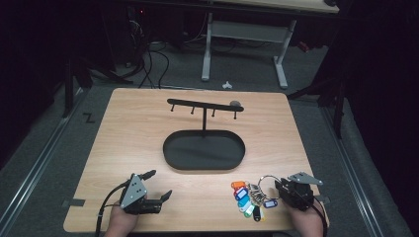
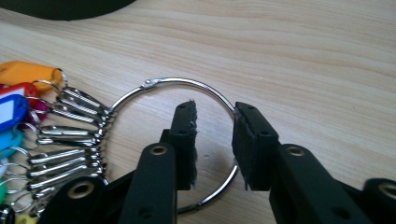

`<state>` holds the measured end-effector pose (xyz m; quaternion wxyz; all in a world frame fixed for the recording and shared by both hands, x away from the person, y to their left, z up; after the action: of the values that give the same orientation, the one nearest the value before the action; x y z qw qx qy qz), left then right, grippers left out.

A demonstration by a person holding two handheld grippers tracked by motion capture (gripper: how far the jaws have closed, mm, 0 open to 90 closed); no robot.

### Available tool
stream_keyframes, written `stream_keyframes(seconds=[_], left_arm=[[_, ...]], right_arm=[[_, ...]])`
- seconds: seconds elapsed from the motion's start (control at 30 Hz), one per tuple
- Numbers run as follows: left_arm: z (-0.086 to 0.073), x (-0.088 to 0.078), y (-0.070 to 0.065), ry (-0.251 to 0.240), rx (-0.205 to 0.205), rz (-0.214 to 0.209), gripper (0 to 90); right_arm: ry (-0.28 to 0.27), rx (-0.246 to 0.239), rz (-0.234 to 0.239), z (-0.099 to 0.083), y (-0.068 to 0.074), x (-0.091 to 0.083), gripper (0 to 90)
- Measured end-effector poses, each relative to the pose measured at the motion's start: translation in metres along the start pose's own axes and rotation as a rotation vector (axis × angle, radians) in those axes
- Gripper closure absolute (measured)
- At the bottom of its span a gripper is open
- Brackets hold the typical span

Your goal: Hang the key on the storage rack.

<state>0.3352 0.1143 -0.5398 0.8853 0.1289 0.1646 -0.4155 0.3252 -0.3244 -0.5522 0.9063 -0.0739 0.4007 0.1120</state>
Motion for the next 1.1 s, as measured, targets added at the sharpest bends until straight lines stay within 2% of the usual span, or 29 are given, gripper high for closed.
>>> stream_keyframes(seconds=[0.07, 0.2, 0.3, 0.33, 0.4, 0.43, 0.5, 0.57, 0.6, 0.63, 0.67, 0.7, 0.73, 0.77, 0.83, 1.0, 1.1], left_arm=[[0.0, 0.0, 0.0, 0.003, -0.001, 0.002, 15.0], [-0.001, -0.001, 0.002, -0.002, -0.007, 0.008, 15.0], [-0.001, -0.002, 0.003, -0.002, -0.008, 0.01, 15.0], [-0.001, -0.003, 0.003, -0.004, -0.009, 0.008, 15.0], [-0.001, -0.003, 0.002, -0.003, -0.007, 0.008, 15.0], [-0.001, -0.004, 0.002, -0.004, -0.007, 0.009, 15.0], [-0.001, -0.004, 0.002, -0.005, -0.008, 0.008, 15.0], [-0.002, -0.005, 0.002, -0.004, -0.008, 0.008, 15.0], [-0.002, -0.006, 0.003, -0.002, -0.007, 0.01, 15.0], [-0.002, -0.006, 0.003, -0.002, -0.007, 0.01, 15.0], [-0.003, -0.007, 0.003, 0.0, -0.007, 0.01, 15.0], [-0.003, -0.007, 0.003, 0.0, -0.007, 0.01, 15.0], [-0.003, -0.008, 0.004, -0.001, -0.009, 0.011, 15.0], [-0.004, -0.009, 0.004, -0.002, -0.012, 0.012, 15.0], [-0.004, -0.011, 0.004, -0.002, -0.013, 0.016, 15.0], [-0.006, -0.014, 0.006, -0.004, -0.022, 0.02, 15.0], [-0.006, -0.015, 0.006, -0.003, -0.022, 0.019, 15.0]], right_arm=[[0.003, -0.016, 0.003, 0.002, 0.002, 0.002, 65.5], [0.046, -0.063, 0.028, 0.012, 0.004, 0.008, 62.5], [0.073, -0.072, 0.036, 0.016, 0.004, 0.01, 60.3], [0.12, -0.089, 0.038, 0.02, 0.002, 0.015, 57.4], [0.162, -0.105, 0.058, 0.022, 0.003, 0.019, 56.4], [0.194, -0.129, 0.059, 0.023, 0.003, 0.022, 55.6], [0.235, -0.166, 0.053, 0.026, 0.003, 0.024, 53.9], [0.279, -0.194, 0.068, 0.03, 0.005, 0.026, 53.5], [0.305, -0.227, 0.064, 0.034, 0.006, 0.027, 52.9], [0.305, -0.227, 0.064, 0.034, 0.006, 0.027, 52.9], [0.342, -0.276, 0.072, 0.04, 0.009, 0.029, 51.8], [0.342, -0.276, 0.072, 0.04, 0.009, 0.029, 51.8], [0.387, -0.297, 0.085, 0.046, 0.01, 0.032, 51.3], [0.399, -0.314, 0.089, 0.048, 0.01, 0.034, 51.4], [0.459, -0.339, 0.095, 0.052, 0.011, 0.039, 51.3], [0.546, -0.362, 0.145, 0.059, 0.01, 0.047, 52.1], [0.588, -0.353, 0.179, 0.061, 0.009, 0.05, 52.8]])
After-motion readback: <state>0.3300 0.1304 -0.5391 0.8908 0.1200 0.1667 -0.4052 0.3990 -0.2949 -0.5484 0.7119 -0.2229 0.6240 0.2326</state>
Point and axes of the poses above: each handheld gripper's, and its own axes: x roughly forward along the jaws, z roughly out of its top, y roughly to its left, the point moved 6 cm from there along x, roughly forward along the jaws, and after that the axes turned 3 degrees about y, right-handed, at the moved point
